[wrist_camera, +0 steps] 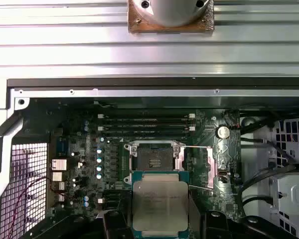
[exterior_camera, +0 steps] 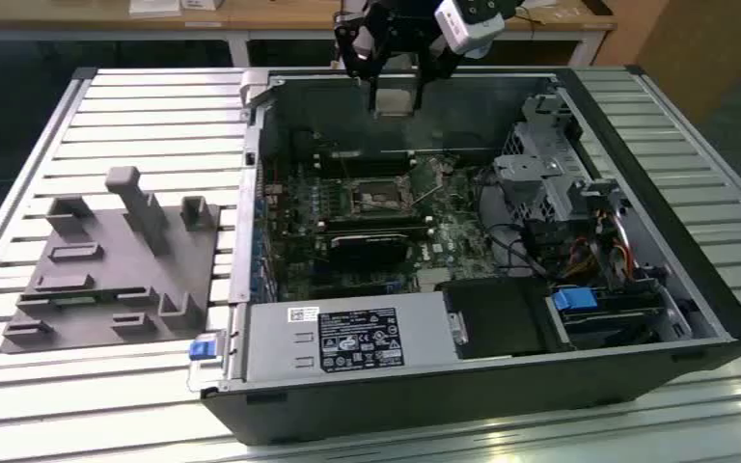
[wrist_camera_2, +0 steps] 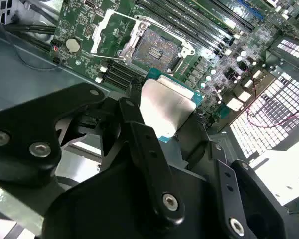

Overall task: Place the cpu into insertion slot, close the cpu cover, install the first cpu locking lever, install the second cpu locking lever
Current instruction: 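Place the cpu into insertion slot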

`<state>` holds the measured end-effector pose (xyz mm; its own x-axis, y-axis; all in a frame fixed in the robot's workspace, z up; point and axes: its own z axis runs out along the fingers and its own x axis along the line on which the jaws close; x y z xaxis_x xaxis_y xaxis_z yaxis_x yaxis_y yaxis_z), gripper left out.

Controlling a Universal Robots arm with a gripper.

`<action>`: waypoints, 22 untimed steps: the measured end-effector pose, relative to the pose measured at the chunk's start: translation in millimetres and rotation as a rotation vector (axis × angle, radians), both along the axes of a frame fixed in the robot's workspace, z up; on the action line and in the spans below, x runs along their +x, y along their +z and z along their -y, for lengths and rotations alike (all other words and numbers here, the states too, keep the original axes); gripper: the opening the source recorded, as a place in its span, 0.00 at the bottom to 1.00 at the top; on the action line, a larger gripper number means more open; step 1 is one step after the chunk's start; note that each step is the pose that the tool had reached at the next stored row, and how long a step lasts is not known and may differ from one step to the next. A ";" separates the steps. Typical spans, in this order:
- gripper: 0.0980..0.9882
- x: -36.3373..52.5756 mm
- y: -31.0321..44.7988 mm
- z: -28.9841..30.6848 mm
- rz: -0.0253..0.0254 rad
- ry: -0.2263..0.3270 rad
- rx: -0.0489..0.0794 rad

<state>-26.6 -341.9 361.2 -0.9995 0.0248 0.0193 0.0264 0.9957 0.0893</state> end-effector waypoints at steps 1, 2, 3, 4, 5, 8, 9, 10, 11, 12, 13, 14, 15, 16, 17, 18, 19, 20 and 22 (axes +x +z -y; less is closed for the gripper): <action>0.49 0.0 0.0 0.0 0.0000 0.000 0.000; 0.49 0.0 0.0 0.0 0.0000 0.000 0.000; 0.49 0.0 0.0 0.0 0.0000 0.000 0.000; 0.49 0.0 0.0 0.0 0.0000 0.000 0.000; 0.49 0.0 0.0 0.0 0.0000 -0.003 0.000; 0.49 0.0 -0.1 -0.2 0.0000 -0.024 0.000; 0.49 0.0 -0.1 -0.2 0.0000 -0.035 0.000; 0.49 0.0 -0.3 -0.3 0.0000 -0.050 0.000; 0.49 0.0 -0.4 -0.3 0.0000 -0.069 0.000; 0.49 0.0 -0.6 -0.3 0.0000 -0.087 0.000; 0.49 0.0 -0.7 -0.3 -0.0001 -0.105 0.000; 0.49 0.0 -0.9 -0.3 -0.0001 -0.123 0.000; 0.49 0.0 -1.2 -0.3 0.0000 -0.141 0.000; 0.49 0.0 -1.3 -0.3 0.0000 -0.158 0.000; 0.49 -0.2 -1.5 -0.3 0.0000 -0.174 0.000; 0.49 -1.1 -1.7 -0.3 0.0000 -0.182 0.000; 0.49 -2.2 -1.8 -0.3 0.0001 -0.186 0.000; 0.49 -3.2 -2.0 -0.3 0.0001 -0.189 0.000; 0.49 -4.1 -2.4 -0.3 0.0000 -0.190 0.000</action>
<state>-30.7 -341.5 358.8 -0.9768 0.2134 0.0193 0.2143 0.9727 0.0893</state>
